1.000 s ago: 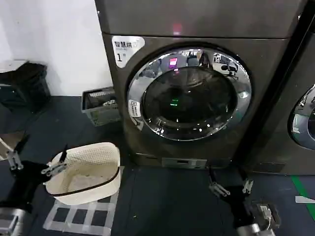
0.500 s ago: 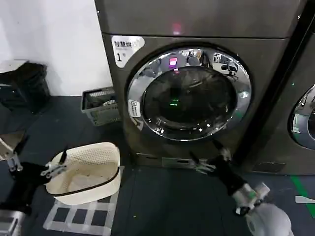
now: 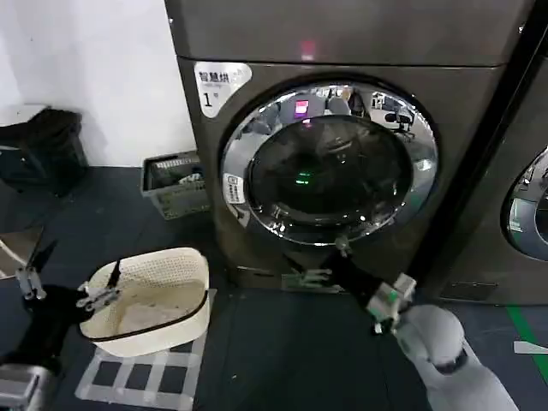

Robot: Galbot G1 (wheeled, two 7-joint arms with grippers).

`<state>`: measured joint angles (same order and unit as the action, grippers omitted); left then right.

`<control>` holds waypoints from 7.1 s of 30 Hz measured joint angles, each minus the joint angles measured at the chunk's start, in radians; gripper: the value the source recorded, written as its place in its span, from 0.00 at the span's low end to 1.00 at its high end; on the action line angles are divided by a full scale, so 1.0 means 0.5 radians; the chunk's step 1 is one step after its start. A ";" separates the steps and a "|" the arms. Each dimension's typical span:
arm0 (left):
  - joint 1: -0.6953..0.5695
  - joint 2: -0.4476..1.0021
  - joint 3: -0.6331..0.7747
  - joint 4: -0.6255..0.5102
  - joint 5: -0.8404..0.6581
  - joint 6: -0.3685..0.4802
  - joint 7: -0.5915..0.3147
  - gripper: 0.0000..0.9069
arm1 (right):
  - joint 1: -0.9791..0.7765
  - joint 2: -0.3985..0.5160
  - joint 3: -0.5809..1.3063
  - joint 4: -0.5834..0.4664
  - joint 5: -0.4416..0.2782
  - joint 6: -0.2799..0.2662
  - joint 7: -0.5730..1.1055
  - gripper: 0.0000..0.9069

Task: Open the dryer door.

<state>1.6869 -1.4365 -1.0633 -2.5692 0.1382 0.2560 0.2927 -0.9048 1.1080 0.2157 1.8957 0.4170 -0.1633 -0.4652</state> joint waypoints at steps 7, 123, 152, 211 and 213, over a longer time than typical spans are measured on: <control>0.003 -0.002 0.022 0.000 0.044 -0.013 0.006 1.00 | 0.171 0.070 -0.123 -0.173 -0.029 -0.002 -0.027 1.00; -0.529 0.517 0.279 0.680 -0.972 -0.050 -0.053 1.00 | 0.458 -0.003 -0.297 -0.563 0.286 0.171 -1.614 1.00; -1.133 1.103 0.997 1.131 -1.512 -0.164 0.356 1.00 | 0.174 -0.186 0.007 -0.530 0.266 0.197 -1.998 1.00; -1.803 1.002 2.314 1.206 -1.706 -0.182 0.675 1.00 | -1.101 -0.087 2.738 -0.259 0.314 0.334 0.212 1.00; -1.847 0.970 2.376 1.233 -1.691 -0.189 0.671 1.00 | -1.134 -0.094 2.817 -0.252 0.314 0.269 0.320 1.00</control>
<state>0.7635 -0.9515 0.1249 -1.9528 -0.7075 0.1615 0.6280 -1.4717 1.0609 1.6239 1.7698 0.5740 -0.0288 -0.3052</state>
